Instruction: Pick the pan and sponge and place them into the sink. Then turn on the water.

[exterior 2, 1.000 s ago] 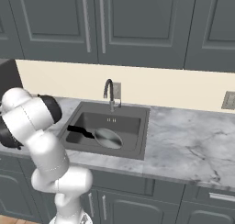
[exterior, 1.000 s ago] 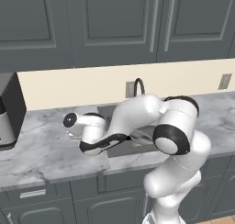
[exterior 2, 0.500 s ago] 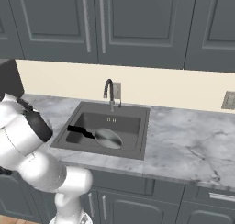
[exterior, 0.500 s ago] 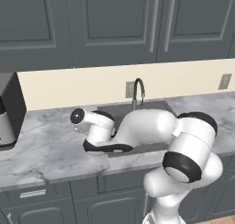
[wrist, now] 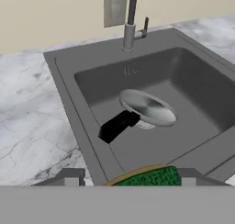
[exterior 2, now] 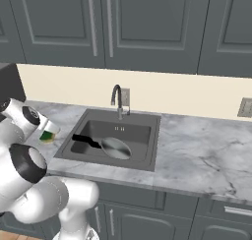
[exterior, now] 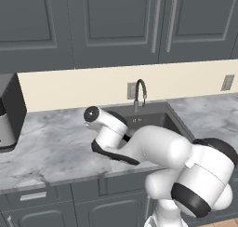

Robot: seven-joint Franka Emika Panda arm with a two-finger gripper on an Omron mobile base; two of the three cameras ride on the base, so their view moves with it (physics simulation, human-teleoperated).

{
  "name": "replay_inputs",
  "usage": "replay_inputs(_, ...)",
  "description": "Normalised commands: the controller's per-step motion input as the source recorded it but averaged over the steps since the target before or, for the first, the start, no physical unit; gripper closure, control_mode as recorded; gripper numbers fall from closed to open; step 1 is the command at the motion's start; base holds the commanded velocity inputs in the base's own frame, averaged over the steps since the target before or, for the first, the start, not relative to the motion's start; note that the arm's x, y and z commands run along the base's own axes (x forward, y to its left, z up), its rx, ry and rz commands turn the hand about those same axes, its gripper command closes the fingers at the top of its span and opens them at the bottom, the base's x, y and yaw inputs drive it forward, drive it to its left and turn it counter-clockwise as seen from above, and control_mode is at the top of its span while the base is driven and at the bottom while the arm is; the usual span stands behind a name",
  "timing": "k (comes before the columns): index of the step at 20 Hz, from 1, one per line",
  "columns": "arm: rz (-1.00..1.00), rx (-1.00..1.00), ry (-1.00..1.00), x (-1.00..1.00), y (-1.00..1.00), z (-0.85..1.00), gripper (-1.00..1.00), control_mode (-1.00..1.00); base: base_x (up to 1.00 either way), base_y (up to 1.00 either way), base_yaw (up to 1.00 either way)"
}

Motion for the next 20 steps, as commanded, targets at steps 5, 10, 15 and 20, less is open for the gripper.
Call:
replay_inputs(5,-0.01,-0.01,-0.11,-0.03,-0.25,0.09,1.0,-1.0,0.0,0.0,0.0)
replay_inputs(10,-0.02,0.03,-0.03,0.0,-0.26,0.02,1.0,-1.0,0.0,0.0,0.0)
replay_inputs(15,-0.01,0.05,0.0,0.0,-0.32,0.08,1.0,-1.0,0.0,0.0,0.0)
replay_inputs(20,-0.02,0.03,0.0,0.0,-0.29,0.12,1.0,-1.0,0.0,0.0,0.0)
